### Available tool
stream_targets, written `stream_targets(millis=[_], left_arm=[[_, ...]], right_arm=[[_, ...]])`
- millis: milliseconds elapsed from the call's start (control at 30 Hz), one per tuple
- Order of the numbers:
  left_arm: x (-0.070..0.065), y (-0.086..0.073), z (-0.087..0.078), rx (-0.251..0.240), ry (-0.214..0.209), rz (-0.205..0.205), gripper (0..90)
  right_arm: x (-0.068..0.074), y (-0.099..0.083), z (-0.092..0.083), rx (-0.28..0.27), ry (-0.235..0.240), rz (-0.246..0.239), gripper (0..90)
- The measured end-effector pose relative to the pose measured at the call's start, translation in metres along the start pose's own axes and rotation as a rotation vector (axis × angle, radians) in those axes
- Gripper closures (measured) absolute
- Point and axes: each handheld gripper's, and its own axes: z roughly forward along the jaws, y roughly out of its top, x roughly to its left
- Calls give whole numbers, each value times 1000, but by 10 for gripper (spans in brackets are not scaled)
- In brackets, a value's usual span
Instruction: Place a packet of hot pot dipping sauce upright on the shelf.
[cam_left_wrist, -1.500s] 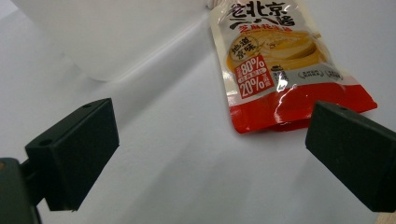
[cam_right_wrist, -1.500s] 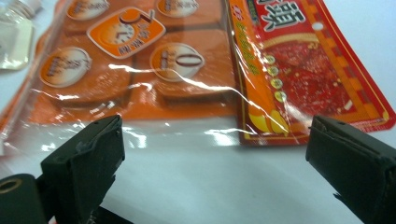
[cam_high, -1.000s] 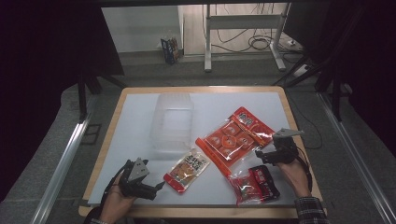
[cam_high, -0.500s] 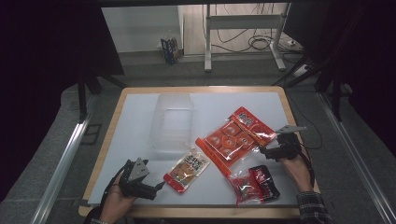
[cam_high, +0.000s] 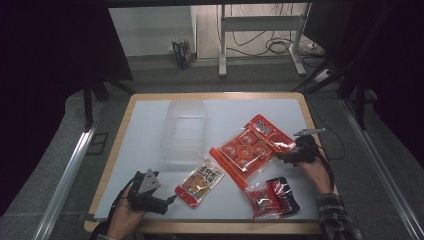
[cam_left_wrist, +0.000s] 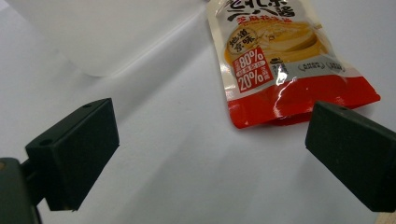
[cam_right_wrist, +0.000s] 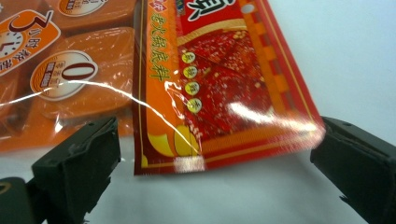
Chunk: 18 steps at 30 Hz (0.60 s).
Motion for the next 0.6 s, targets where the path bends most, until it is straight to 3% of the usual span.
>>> stream_targets(millis=[367,600], left_arm=[[0,0,1,4,-2,1,27],[-1,0,2,12,-5,7,27]], right_arm=[[4,19,4,-33,54,-24,50],[7,31,14,-32,76,-69,54]])
